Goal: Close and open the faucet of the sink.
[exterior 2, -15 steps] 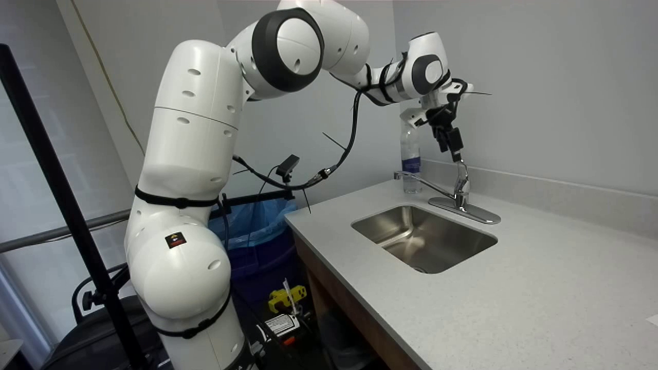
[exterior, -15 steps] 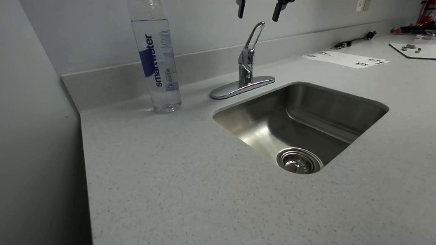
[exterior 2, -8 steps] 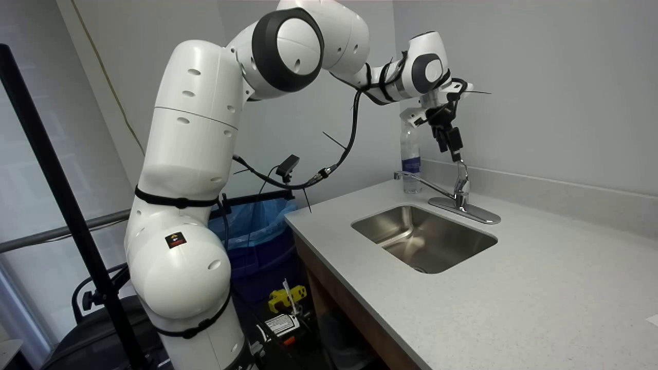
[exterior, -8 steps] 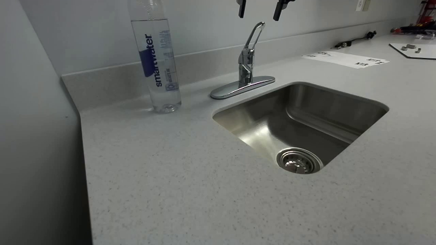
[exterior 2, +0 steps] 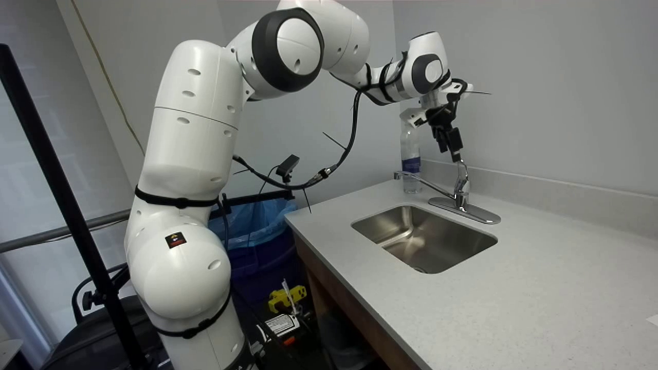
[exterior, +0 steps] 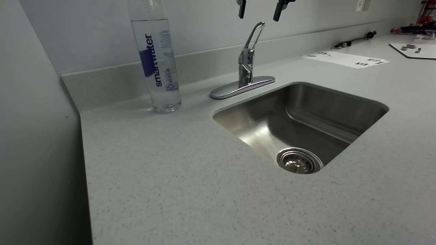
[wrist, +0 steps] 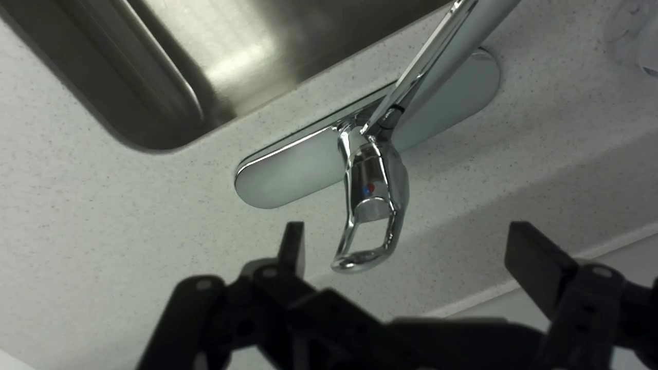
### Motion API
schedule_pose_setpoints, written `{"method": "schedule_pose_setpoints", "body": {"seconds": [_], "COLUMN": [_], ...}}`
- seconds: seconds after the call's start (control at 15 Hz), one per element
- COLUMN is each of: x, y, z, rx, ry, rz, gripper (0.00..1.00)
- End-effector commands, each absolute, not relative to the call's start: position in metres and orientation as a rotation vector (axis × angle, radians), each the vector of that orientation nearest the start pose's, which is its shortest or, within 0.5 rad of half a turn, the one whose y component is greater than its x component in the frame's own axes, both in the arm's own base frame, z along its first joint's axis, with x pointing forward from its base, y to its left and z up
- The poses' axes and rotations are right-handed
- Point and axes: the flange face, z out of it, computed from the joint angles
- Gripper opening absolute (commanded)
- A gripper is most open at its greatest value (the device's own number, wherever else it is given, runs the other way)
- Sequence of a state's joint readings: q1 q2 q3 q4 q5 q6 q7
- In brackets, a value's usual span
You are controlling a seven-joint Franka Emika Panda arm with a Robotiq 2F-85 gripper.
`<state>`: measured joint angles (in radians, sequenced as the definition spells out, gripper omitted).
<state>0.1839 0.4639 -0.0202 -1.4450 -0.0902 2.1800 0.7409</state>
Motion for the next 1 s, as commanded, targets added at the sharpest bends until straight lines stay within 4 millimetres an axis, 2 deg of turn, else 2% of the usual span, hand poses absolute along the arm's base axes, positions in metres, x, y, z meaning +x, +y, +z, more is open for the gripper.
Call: {"method": "schedule_pose_setpoints", "body": {"seconds": [0.0, 0.47, 0.93], "x": [0.713, 0.734, 0.755], "y": [0.112, 0.102, 0.114], "z": [0.458, 0.455, 0.417], "rx": [-2.962, -2.863, -2.779], "ry": [0.819, 0.849, 0.826], "rz": [-0.485, -0.645, -0.724], "gripper": [1.00, 1.00, 1.00]}}
